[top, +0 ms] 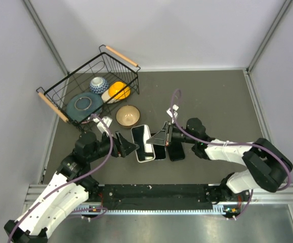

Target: Put the phone into the phone case

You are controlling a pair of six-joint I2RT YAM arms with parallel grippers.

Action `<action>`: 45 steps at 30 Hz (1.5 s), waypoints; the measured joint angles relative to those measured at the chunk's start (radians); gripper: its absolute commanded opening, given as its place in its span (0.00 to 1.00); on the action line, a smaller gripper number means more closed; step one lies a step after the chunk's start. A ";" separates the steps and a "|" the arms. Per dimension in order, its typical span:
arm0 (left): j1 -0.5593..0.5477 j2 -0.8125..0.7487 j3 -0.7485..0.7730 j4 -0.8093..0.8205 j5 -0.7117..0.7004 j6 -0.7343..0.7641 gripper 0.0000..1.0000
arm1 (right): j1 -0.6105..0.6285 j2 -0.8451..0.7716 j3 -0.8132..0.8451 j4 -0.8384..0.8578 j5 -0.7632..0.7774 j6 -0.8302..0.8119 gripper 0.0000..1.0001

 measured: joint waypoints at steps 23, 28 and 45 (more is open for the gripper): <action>0.000 0.007 -0.208 0.513 0.325 -0.298 0.00 | 0.000 -0.077 -0.071 0.282 -0.014 0.185 0.00; 0.000 0.007 -0.215 0.520 0.323 -0.330 0.02 | -0.001 -0.075 -0.081 0.306 -0.010 0.168 0.00; -0.001 0.001 -0.108 0.343 0.211 -0.181 0.59 | 0.012 -0.104 -0.117 0.218 -0.076 0.094 0.00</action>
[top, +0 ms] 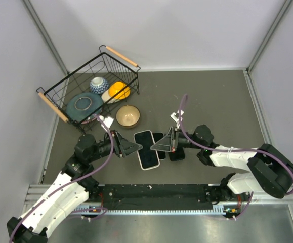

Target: Put the phone into the phone case

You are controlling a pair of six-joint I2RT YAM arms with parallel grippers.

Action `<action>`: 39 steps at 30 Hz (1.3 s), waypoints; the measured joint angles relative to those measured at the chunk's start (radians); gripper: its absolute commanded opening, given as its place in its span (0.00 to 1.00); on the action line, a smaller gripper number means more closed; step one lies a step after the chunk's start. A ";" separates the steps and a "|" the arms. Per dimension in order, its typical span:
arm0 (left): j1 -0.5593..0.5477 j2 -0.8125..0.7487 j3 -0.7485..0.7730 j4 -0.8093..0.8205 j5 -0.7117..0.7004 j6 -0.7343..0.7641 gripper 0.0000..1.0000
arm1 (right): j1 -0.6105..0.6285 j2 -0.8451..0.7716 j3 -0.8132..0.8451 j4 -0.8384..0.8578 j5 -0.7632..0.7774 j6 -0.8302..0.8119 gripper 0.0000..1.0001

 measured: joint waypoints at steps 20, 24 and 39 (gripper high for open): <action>0.000 0.003 -0.019 0.040 -0.023 -0.080 0.24 | 0.045 -0.005 -0.060 0.060 -0.041 -0.023 0.00; 0.002 0.003 -0.045 0.084 -0.018 -0.114 0.00 | 0.045 -0.007 -0.069 0.076 -0.045 -0.020 0.00; 0.001 0.043 -0.019 0.087 0.006 -0.054 0.56 | 0.049 -0.076 -0.072 0.008 -0.003 -0.031 0.00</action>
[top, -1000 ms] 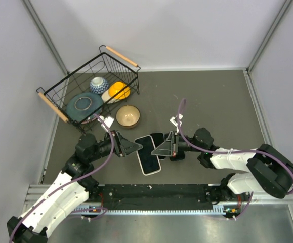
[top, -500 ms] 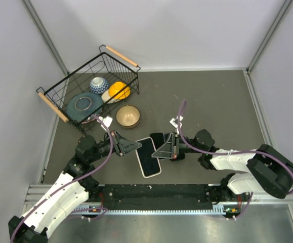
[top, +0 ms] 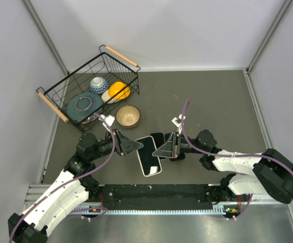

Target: Put the phone into the phone case

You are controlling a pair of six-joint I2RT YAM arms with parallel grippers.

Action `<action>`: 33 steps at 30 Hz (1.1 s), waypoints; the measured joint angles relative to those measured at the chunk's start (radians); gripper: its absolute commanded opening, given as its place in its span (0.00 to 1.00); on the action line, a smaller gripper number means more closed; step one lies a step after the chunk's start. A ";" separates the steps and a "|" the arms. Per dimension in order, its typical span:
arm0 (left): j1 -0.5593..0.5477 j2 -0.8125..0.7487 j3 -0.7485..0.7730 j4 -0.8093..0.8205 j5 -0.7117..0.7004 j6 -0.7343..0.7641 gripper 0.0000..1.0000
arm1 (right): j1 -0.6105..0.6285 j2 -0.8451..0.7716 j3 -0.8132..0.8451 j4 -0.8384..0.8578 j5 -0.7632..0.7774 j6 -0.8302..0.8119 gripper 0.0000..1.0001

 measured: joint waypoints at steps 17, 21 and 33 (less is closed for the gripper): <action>0.000 -0.061 0.000 0.080 0.075 -0.024 0.51 | 0.002 0.034 -0.013 0.205 -0.038 0.174 0.00; 0.000 -0.061 0.000 0.100 0.078 -0.040 0.50 | 0.002 0.034 -0.022 0.216 -0.045 0.181 0.00; 0.000 -0.059 -0.018 0.135 0.077 -0.085 0.00 | 0.001 0.034 -0.033 0.236 -0.059 0.171 0.00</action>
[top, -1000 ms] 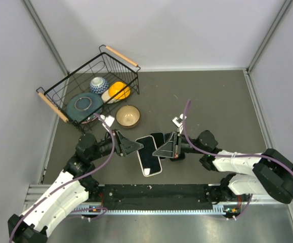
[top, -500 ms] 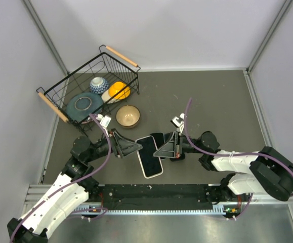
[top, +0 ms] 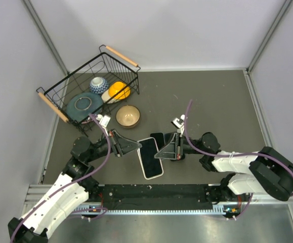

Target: Put the phone into the phone case

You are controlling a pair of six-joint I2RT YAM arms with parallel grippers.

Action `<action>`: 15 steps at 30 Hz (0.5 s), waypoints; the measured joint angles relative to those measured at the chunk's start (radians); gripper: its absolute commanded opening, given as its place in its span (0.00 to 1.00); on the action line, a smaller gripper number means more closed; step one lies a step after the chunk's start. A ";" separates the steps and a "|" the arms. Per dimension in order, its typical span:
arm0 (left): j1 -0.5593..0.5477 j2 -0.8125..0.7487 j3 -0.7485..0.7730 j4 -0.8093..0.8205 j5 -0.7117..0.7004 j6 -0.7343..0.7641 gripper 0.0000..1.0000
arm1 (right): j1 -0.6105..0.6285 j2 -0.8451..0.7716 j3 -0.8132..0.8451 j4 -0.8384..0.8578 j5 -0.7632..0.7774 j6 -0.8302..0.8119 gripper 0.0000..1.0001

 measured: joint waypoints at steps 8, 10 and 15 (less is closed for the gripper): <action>0.000 0.009 0.001 -0.032 -0.010 0.008 0.00 | 0.000 0.000 -0.006 -0.009 0.002 -0.043 0.00; 0.000 0.020 0.006 -0.048 -0.011 0.030 0.13 | 0.000 -0.002 -0.006 -0.031 0.007 -0.064 0.00; 0.002 0.048 0.043 -0.103 -0.005 0.087 0.41 | -0.001 -0.039 -0.006 -0.098 0.027 -0.103 0.00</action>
